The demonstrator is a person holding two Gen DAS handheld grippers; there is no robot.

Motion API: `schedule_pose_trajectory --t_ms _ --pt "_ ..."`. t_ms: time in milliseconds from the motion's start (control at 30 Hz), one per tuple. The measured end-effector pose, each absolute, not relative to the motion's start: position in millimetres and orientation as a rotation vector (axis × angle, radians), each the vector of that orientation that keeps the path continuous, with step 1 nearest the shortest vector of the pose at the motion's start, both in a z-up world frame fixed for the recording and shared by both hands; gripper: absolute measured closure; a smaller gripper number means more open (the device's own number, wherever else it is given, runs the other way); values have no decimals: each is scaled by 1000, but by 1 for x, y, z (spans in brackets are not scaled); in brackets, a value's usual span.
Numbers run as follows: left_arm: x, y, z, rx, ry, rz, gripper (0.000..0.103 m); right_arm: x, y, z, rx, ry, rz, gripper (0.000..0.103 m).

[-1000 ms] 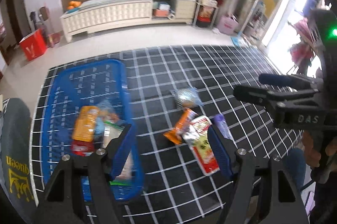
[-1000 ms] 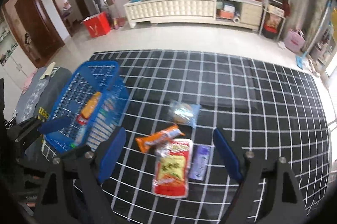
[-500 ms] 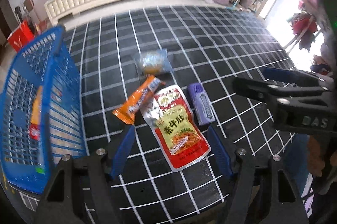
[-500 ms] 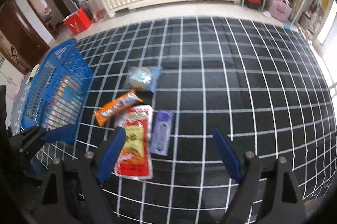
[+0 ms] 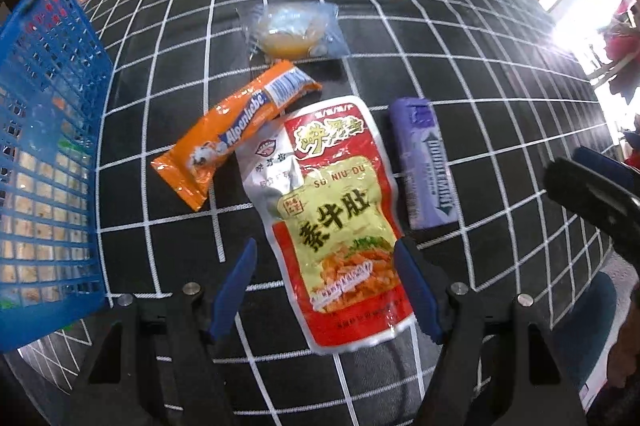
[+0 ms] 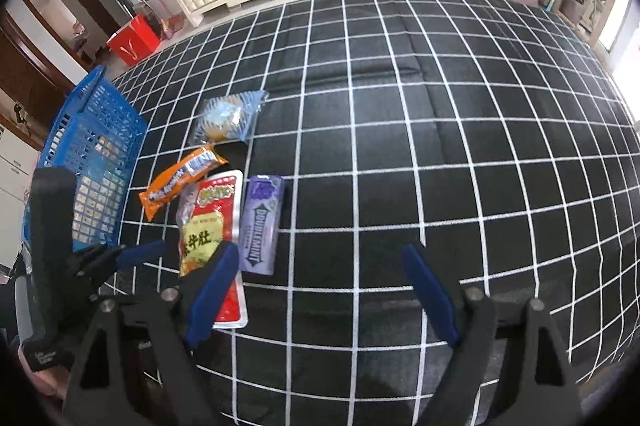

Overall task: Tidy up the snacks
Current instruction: 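Grasp the red Su Niu Du bag with the left gripper, then grasp the purple Doublemint gum pack with the right gripper while the left holds its bag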

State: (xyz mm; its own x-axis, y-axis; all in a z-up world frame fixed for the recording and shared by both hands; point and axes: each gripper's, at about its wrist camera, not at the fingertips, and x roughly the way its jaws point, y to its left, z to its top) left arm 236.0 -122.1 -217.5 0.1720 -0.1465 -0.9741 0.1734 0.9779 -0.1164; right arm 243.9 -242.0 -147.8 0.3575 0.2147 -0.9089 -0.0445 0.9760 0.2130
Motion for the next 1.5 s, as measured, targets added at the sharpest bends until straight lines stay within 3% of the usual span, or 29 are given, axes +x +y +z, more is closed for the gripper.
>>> schedule_pose_trajectory --t_ms 367,533,733,1133,1400,1500 --pt "255 -140 -238 52 1390 -207 34 242 -258 -158 190 1210 142 15" --pt "249 -149 -225 51 1374 -251 59 242 -256 -155 188 1210 144 15" --pt "244 -145 -201 56 1342 -288 67 244 -244 -148 178 1206 161 15" --pt "230 -100 -129 -12 1183 -285 68 265 -207 -141 139 1212 181 15" --pt "228 -85 -127 0 1157 -247 68 282 -188 -163 110 1258 178 16" --pt "229 -83 -136 2 1166 -246 68 285 -179 -176 67 1285 174 25"
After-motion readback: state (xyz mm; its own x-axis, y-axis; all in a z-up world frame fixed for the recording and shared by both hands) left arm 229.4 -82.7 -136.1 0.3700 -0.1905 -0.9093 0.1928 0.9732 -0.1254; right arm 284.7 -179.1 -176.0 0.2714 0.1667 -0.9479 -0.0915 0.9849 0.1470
